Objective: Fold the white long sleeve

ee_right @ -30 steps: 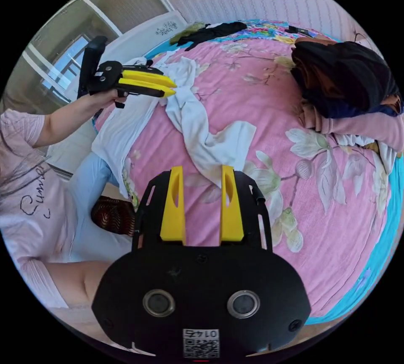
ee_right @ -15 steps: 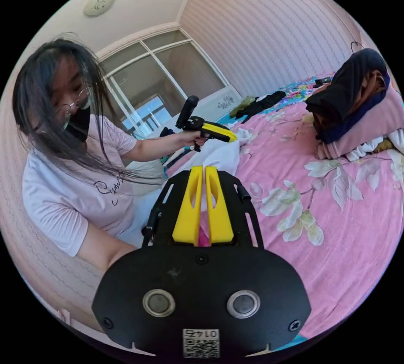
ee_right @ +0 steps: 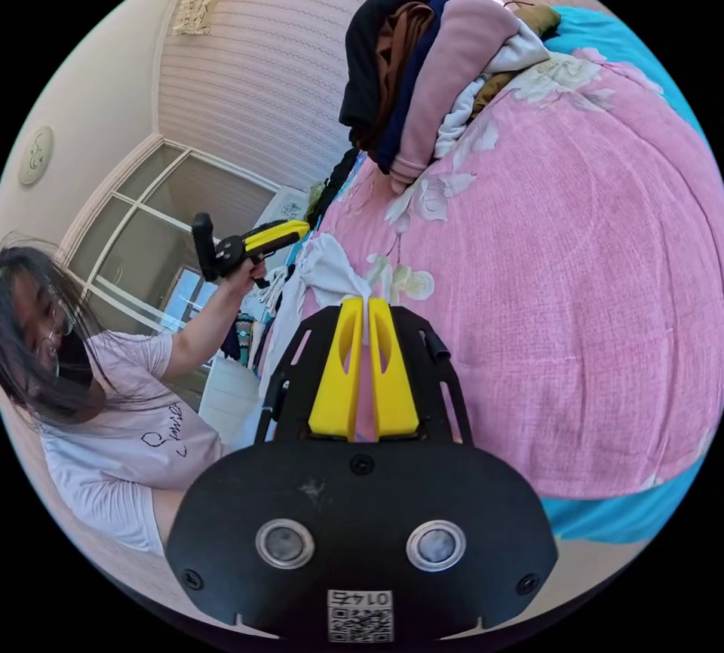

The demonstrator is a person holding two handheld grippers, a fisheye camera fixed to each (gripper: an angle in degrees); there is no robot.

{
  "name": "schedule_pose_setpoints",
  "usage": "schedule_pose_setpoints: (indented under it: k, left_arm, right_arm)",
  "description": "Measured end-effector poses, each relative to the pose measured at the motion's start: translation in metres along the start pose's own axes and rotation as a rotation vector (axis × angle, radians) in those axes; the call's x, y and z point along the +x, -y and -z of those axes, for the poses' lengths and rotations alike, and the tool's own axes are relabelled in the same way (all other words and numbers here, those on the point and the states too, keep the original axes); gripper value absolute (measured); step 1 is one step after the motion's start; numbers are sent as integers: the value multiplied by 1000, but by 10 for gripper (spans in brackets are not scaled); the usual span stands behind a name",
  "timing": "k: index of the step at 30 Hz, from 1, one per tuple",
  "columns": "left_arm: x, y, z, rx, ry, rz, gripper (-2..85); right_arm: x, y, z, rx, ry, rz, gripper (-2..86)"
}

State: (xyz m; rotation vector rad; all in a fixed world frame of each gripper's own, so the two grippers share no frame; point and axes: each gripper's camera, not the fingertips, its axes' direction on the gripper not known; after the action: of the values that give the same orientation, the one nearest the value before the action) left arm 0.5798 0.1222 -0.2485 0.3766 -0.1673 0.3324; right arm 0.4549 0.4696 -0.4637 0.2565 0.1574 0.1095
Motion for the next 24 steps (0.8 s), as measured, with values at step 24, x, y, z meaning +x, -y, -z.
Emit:
schedule_pose_setpoints:
  k: [24]
  left_arm:
    - [145,43,-32,30,-605,5,37]
  right_arm:
    - [-8,-38,38,99,-142,-64,4]
